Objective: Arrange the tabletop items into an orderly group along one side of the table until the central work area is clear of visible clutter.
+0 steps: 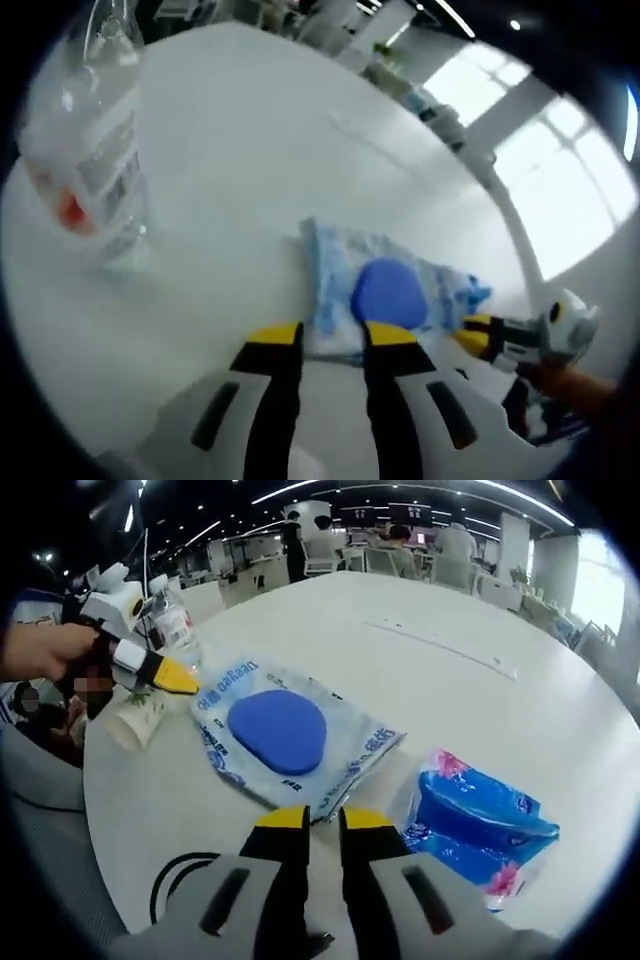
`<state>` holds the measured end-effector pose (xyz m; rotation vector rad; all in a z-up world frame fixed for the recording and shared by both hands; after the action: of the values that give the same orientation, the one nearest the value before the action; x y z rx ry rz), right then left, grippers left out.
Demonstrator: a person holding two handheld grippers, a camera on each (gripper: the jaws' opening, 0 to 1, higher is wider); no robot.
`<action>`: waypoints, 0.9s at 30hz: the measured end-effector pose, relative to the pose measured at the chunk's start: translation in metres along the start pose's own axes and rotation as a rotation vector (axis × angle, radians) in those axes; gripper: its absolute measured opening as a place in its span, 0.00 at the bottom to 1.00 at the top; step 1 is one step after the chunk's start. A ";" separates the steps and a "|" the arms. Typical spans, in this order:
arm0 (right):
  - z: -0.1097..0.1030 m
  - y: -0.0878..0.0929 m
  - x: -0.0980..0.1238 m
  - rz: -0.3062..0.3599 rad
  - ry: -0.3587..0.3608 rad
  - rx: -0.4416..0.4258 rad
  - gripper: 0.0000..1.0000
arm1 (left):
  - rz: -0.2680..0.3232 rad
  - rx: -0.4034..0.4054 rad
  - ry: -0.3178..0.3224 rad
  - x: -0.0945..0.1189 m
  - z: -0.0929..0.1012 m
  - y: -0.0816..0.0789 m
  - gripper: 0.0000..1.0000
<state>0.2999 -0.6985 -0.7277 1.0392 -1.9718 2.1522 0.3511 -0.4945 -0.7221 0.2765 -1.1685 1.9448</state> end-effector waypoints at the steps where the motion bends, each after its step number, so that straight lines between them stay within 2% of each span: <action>1: 0.000 -0.001 0.001 0.001 0.000 0.002 0.10 | -0.001 -0.001 0.004 0.001 0.001 0.000 0.21; 6: -0.001 -0.009 0.008 0.026 0.001 0.017 0.12 | 0.017 -0.009 0.037 0.009 0.009 -0.004 0.21; 15: -0.006 -0.021 0.018 0.055 -0.013 0.058 0.17 | 0.042 -0.076 0.095 0.027 0.021 -0.005 0.25; 17: -0.009 -0.024 0.021 0.059 -0.021 0.070 0.20 | 0.057 -0.111 0.121 0.033 0.026 -0.007 0.27; 27: -0.014 -0.029 0.039 0.069 -0.018 0.132 0.32 | 0.102 -0.253 0.168 0.059 0.034 -0.009 0.41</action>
<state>0.2768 -0.6957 -0.6825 1.0253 -1.9231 2.3451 0.3132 -0.4883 -0.6649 -0.0805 -1.3203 1.8414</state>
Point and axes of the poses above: the point that each gripper's makers call its tool centre point, and the gripper's own axes: x roughly backward along the fingers, z roughly to its right, y roughly out of its underside, the point moved 2 cm from there along x, roughly backward along the fingers, and after that the axes turned 15 degrees about z, right-handed, at the moved point
